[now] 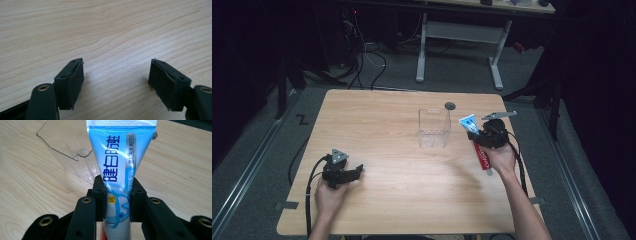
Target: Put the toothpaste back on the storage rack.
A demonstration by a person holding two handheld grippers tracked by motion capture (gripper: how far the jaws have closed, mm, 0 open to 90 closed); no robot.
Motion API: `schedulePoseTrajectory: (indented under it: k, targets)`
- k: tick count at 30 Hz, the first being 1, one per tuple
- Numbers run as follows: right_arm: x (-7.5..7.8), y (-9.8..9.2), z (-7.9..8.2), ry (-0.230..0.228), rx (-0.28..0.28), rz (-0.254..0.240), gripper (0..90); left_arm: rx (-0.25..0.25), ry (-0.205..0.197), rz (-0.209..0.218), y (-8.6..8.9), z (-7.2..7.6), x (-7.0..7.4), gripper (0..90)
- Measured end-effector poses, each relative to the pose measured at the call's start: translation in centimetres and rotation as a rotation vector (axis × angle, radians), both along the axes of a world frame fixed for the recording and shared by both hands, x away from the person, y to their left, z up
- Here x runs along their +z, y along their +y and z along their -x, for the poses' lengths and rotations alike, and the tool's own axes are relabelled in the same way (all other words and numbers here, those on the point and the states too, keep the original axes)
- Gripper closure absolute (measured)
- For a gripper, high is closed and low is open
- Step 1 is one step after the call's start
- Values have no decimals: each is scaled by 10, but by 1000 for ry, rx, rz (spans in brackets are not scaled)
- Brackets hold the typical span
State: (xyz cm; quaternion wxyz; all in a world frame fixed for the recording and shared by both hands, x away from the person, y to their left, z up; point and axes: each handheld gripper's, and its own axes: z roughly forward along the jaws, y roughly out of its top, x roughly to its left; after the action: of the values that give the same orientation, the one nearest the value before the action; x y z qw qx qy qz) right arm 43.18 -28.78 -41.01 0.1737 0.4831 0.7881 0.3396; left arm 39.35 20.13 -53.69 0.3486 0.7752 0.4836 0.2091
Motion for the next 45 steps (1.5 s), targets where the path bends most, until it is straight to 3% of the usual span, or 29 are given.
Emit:
schedulePoseTrajectory:
  k: [45]
  targets:
    - [27, 41, -7, -95, 80, -58, 721, 0, 0, 0, 0, 0, 0, 287]
